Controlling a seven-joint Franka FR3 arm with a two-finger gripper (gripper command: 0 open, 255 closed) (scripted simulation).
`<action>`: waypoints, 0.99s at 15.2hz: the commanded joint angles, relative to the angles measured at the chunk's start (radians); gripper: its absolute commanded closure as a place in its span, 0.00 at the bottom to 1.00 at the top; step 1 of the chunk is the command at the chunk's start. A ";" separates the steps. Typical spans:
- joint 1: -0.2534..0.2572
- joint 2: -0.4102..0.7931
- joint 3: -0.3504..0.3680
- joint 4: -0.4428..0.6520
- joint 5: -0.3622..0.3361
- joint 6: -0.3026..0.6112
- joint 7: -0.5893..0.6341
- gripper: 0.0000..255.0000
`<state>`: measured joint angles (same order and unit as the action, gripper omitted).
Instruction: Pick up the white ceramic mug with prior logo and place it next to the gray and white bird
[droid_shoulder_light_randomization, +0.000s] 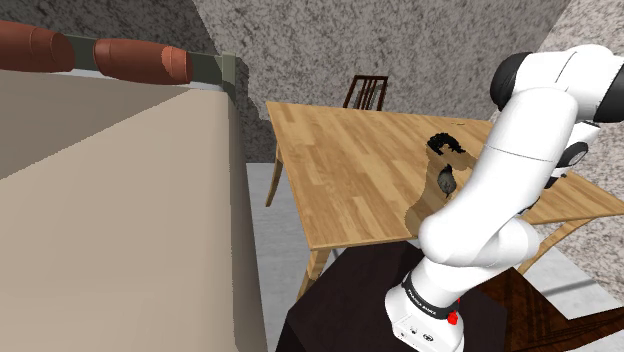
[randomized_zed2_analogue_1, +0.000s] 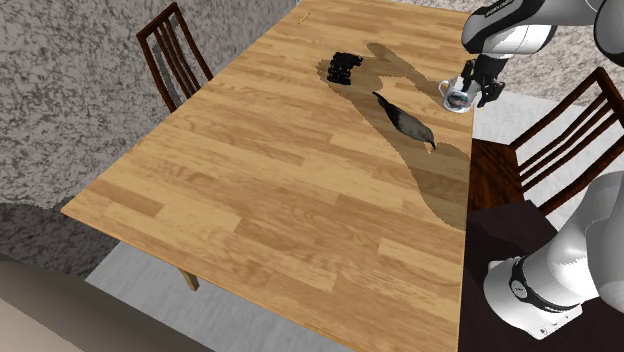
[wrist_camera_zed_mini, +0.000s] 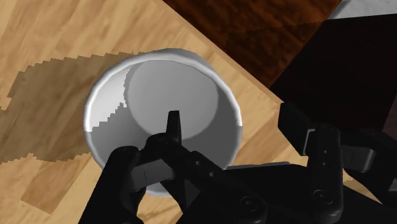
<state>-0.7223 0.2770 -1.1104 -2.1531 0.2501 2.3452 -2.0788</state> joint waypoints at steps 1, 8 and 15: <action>0.000 0.000 0.000 0.000 0.000 0.000 0.000 0.00; 0.128 -0.135 -0.115 0.034 -0.168 -0.099 0.116 0.00; 0.126 -0.136 -0.114 0.034 -0.169 -0.099 0.116 0.00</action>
